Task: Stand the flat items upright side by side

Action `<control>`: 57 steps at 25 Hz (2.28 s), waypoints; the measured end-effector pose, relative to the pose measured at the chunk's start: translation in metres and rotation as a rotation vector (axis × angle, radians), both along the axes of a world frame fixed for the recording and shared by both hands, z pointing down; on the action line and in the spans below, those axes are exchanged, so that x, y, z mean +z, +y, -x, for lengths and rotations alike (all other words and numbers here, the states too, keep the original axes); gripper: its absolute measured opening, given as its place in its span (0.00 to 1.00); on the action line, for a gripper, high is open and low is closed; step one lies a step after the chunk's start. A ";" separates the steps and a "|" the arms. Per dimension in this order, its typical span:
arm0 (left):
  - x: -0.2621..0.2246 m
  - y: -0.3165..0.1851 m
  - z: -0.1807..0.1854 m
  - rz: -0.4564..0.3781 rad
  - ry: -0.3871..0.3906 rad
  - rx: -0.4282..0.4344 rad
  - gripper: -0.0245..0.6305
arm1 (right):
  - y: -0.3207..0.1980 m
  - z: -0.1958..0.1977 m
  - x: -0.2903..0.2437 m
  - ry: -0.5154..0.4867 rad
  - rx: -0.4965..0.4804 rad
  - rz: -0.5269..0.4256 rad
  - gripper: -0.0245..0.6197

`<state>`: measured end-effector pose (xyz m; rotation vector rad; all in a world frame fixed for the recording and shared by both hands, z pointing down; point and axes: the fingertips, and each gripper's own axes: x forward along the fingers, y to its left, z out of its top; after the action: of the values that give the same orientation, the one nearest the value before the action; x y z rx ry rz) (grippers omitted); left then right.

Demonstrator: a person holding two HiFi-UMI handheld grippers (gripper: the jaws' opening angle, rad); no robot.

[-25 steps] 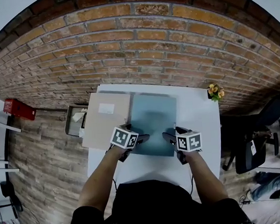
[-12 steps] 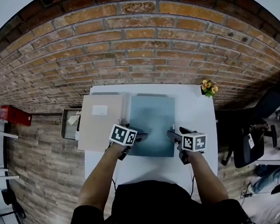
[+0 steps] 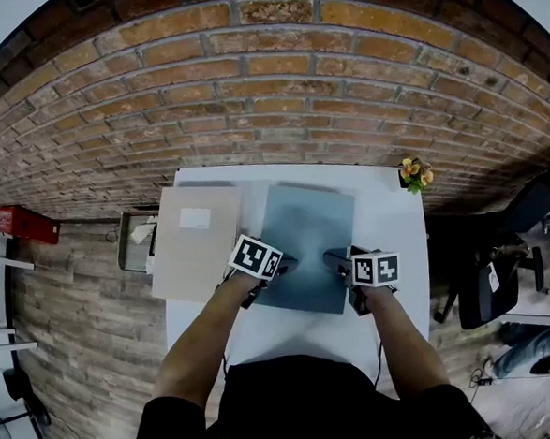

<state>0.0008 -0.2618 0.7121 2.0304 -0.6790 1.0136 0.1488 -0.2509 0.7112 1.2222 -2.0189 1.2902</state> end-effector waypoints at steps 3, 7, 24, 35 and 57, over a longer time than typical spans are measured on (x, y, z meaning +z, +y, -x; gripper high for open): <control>0.006 0.000 -0.002 0.024 -0.035 0.010 0.81 | -0.001 0.000 0.008 -0.032 0.005 0.038 0.67; 0.008 -0.003 -0.005 0.055 -0.032 0.034 0.81 | -0.004 0.001 0.015 -0.114 0.018 0.080 0.71; 0.012 0.031 -0.029 0.124 -0.012 0.115 0.81 | 0.007 -0.029 0.016 -0.128 0.030 0.113 0.70; 0.021 0.029 -0.030 0.197 0.059 0.127 0.82 | 0.008 -0.026 0.016 -0.111 0.035 0.061 0.70; -0.031 0.007 -0.017 -0.069 -0.009 0.058 0.81 | -0.009 -0.011 -0.044 0.093 -0.159 -0.167 0.67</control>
<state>0.0174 -0.2552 0.6809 2.1174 -0.6720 1.0460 0.1600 -0.2597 0.6670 1.1447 -2.1429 0.9895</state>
